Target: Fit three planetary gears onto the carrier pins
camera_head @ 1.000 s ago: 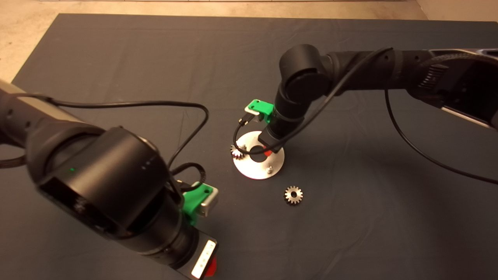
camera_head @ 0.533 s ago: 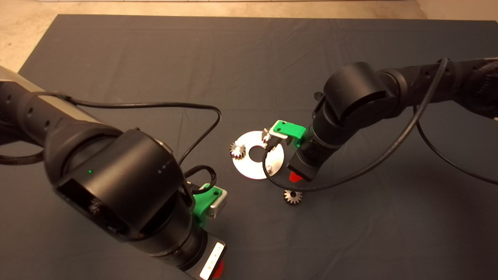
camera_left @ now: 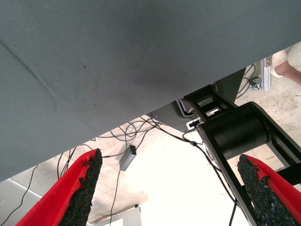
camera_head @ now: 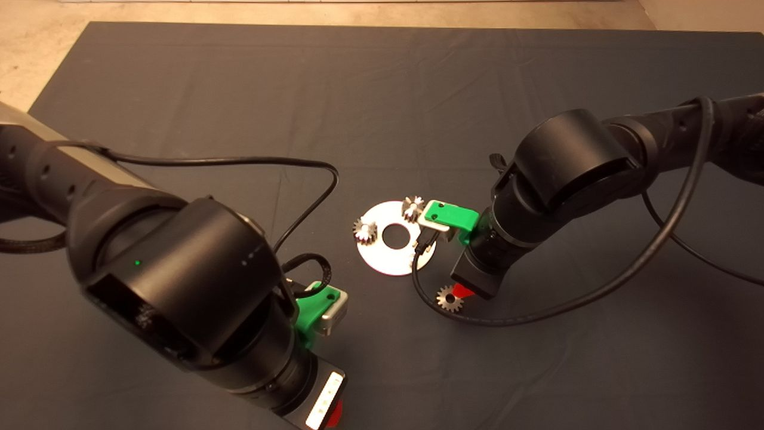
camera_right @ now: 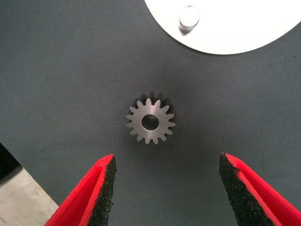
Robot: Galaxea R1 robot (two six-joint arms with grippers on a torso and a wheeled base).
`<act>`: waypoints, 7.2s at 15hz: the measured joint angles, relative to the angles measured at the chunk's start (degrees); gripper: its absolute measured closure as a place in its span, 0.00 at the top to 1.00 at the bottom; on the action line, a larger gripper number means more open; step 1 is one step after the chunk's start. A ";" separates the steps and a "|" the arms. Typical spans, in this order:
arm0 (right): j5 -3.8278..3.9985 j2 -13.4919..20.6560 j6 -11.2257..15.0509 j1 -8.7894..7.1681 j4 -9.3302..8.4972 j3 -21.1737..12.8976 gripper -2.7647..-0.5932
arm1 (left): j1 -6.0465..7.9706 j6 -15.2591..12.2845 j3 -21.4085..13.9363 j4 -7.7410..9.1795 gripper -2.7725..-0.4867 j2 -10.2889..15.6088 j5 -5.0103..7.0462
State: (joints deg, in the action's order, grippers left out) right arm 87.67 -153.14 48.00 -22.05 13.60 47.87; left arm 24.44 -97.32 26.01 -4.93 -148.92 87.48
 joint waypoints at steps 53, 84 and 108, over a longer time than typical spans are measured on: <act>-0.02 2.01 -25.65 12.36 19.14 -3.55 0.46 | -0.01 -0.78 0.10 0.61 0.68 0.68 -0.01; -0.02 1.67 -27.85 16.82 23.30 -0.39 0.37 | -0.13 -1.88 -0.24 0.61 0.68 0.37 0.00; 0.17 1.56 -24.76 13.35 22.83 0.41 0.22 | -0.13 -3.32 -1.40 0.61 0.68 0.37 0.00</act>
State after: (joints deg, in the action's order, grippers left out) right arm 87.85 -151.58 23.23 -8.70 36.44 48.29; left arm 24.31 -100.63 24.61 -4.32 -148.54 87.48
